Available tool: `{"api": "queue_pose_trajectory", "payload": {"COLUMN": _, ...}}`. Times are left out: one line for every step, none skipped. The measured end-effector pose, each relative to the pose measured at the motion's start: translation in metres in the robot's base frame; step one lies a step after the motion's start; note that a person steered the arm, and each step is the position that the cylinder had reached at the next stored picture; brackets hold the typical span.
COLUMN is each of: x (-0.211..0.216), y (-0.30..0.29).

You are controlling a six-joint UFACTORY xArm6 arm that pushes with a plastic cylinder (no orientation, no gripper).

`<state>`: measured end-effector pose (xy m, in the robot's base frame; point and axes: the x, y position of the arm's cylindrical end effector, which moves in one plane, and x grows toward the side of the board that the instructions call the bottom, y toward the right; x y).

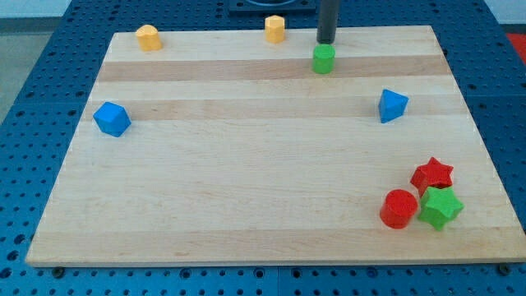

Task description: Move the green circle down to the yellow hexagon

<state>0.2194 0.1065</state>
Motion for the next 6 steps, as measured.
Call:
{"api": "queue_pose_trajectory", "payload": {"x": 0.018, "y": 0.006}}
{"api": "queue_pose_trajectory", "payload": {"x": 0.067, "y": -0.026}}
{"api": "queue_pose_trajectory", "payload": {"x": 0.118, "y": -0.057}}
{"api": "queue_pose_trajectory", "payload": {"x": 0.129, "y": -0.064}}
{"api": "queue_pose_trajectory", "payload": {"x": 0.110, "y": -0.072}}
{"api": "queue_pose_trajectory", "payload": {"x": 0.115, "y": -0.117}}
